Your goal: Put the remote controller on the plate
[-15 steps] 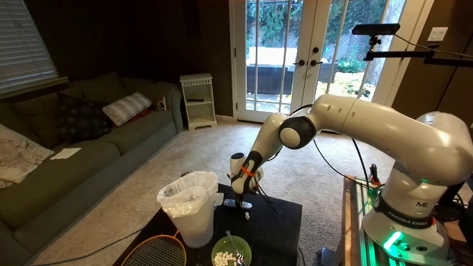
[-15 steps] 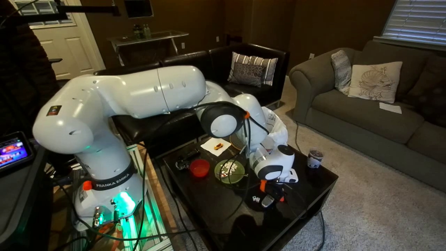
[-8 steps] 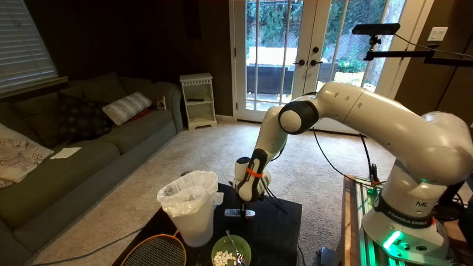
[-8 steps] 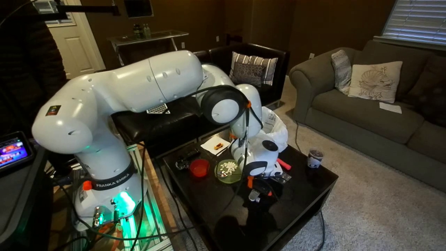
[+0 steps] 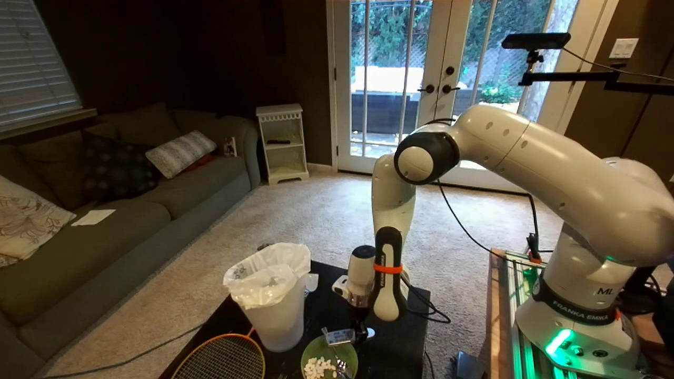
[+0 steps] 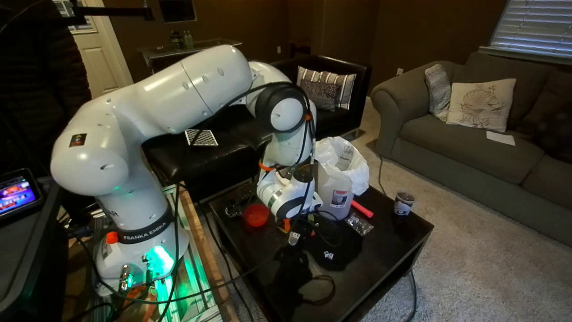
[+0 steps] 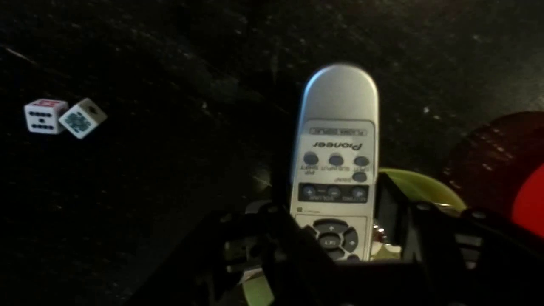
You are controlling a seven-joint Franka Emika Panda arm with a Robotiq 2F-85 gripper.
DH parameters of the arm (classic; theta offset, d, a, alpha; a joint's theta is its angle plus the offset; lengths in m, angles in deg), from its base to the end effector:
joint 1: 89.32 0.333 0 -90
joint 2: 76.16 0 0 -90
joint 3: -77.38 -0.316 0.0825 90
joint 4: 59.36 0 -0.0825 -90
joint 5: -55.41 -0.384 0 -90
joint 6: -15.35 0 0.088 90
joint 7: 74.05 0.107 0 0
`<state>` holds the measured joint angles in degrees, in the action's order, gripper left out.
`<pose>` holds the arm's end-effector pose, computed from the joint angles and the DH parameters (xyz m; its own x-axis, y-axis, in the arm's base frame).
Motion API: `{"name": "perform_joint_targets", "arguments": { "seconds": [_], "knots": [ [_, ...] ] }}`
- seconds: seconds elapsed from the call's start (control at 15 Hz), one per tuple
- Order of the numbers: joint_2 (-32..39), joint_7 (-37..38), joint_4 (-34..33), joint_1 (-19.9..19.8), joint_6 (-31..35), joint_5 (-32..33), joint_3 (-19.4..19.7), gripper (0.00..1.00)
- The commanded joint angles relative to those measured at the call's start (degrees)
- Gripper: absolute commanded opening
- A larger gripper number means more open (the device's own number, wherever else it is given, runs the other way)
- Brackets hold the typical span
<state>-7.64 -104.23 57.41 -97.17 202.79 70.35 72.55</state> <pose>0.4640 0.0125 -0.1173 0.7761 0.6221 0.1031 0.6289 -0.7755 -0.0546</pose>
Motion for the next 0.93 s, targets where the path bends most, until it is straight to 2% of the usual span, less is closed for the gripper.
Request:
{"name": "perform_joint_targets", "arguments": {
  "seconds": [0.0, 0.07, 0.13, 0.33, 0.53, 0.67, 0.87],
  "knots": [
    [-0.8, 3.3, 1.3, 1.4, 0.7, 2.9, 1.0, 0.52],
    [-1.5, 3.7, 2.3, 2.2, 1.0, 2.8, 1.3, 0.52],
    [-2.0, 3.7, 2.8, 2.4, 1.0, 2.8, 1.4, 0.27],
    [-2.7, 7.3, -0.2, 12.4, -2.9, -0.2, 5.7, 0.27],
    [-2.4, 9.9, -2.9, 18.9, -8.1, 0.3, 7.7, 0.27],
    [-3.3, 12.0, -2.3, 23.8, -7.6, 0.9, 9.4, 0.27],
    [-1.9, 11.3, -4.7, 26.7, -7.6, 2.3, 9.8, 0.27]
  ]
}}
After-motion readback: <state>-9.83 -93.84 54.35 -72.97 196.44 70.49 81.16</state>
